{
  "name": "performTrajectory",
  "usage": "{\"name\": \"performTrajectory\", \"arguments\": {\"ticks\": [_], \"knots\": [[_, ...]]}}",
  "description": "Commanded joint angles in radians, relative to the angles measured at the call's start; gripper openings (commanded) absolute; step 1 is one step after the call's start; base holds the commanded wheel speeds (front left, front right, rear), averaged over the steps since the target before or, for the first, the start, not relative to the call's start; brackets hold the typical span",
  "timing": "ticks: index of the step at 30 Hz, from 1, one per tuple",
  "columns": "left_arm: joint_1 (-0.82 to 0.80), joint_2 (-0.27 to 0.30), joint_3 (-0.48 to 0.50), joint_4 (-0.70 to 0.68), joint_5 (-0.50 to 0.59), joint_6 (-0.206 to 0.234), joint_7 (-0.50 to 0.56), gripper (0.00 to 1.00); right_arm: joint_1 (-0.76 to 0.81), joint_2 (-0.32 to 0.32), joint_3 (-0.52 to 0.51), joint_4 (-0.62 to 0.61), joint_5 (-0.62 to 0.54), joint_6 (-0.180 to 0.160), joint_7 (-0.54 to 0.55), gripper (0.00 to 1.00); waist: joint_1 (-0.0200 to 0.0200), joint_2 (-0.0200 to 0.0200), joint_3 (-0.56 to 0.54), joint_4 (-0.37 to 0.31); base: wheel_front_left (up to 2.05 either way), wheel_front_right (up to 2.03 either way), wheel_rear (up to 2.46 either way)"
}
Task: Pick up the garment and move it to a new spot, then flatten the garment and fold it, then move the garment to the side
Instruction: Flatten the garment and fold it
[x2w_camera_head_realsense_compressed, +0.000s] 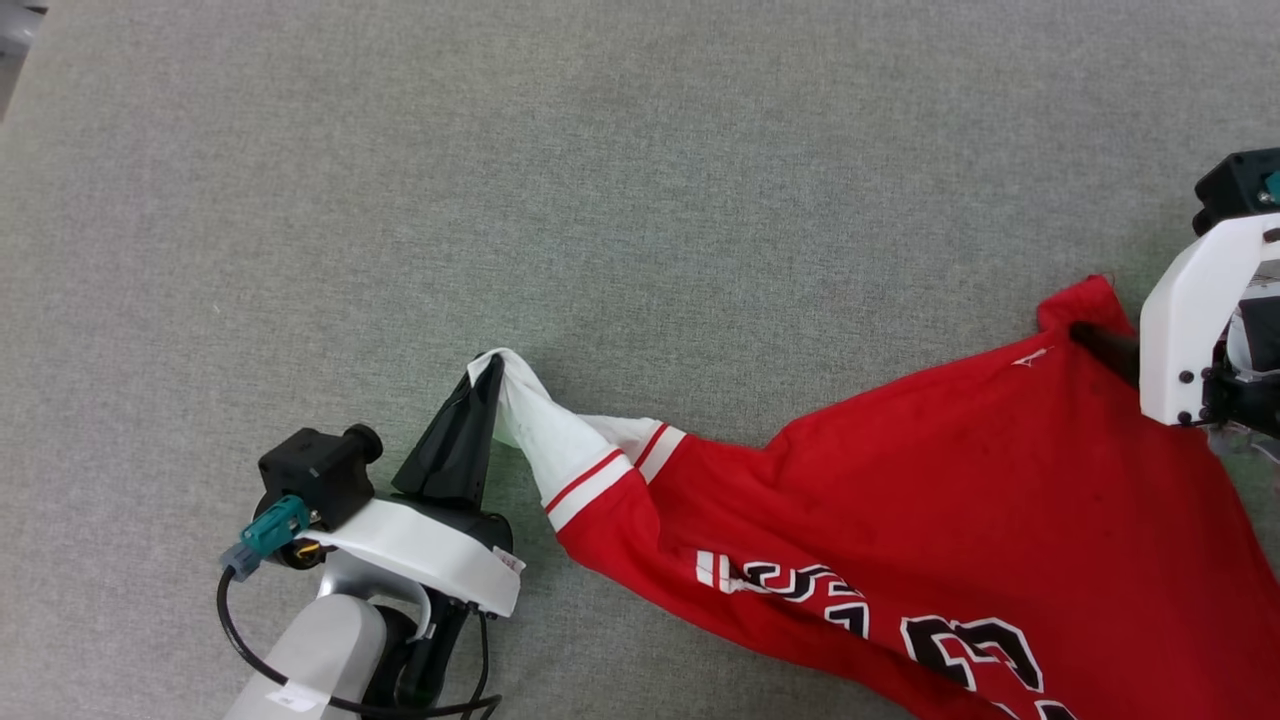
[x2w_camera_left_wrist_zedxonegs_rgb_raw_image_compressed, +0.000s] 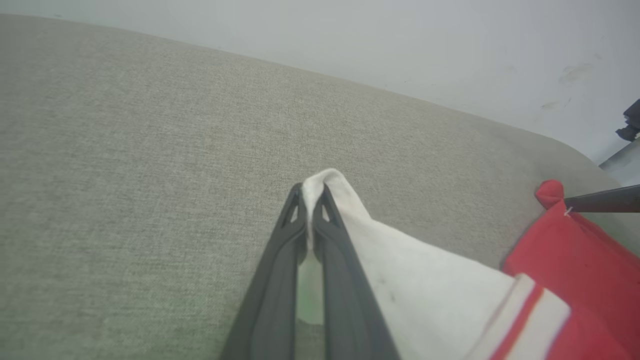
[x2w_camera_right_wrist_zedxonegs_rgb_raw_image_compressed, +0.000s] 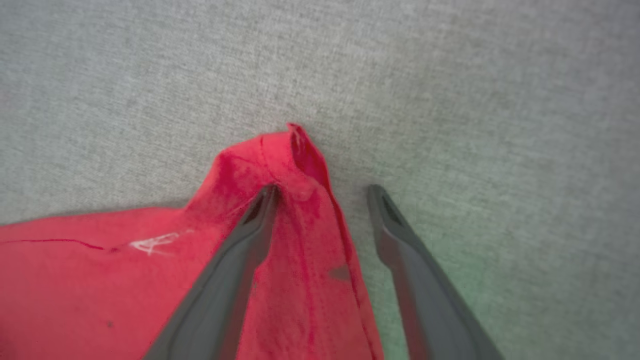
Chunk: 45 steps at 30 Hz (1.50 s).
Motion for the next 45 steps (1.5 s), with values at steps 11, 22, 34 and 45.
{"name": "performTrajectory", "arguments": {"ticks": [11,22,34,45], "knots": [[-0.027,0.044,0.026,0.042,0.009,0.006,0.001,0.00,0.021,0.054,-0.021,0.046,0.000,0.002,-0.178,0.00,-0.0001,0.0000,-0.104,-0.030,0.00,0.00,0.00],[-0.257,0.101,0.079,0.056,-0.010,-0.010,0.095,0.00,-0.087,0.126,-0.146,0.067,-0.092,0.002,-0.341,0.00,-0.0001,0.0000,-0.203,-0.106,0.00,0.00,0.00],[-0.766,0.121,0.114,0.330,0.002,-0.061,0.152,0.00,-0.431,0.205,-0.305,0.164,-0.212,0.001,-0.520,0.00,-0.0001,0.0000,-0.157,-0.163,0.00,0.00,0.00],[-1.165,0.180,0.123,0.559,0.054,-0.084,0.159,0.00,-0.782,0.250,-0.364,0.282,-0.297,0.001,-0.657,0.00,-0.0001,0.0000,-0.055,-0.200,0.00,0.00,0.00]]}}
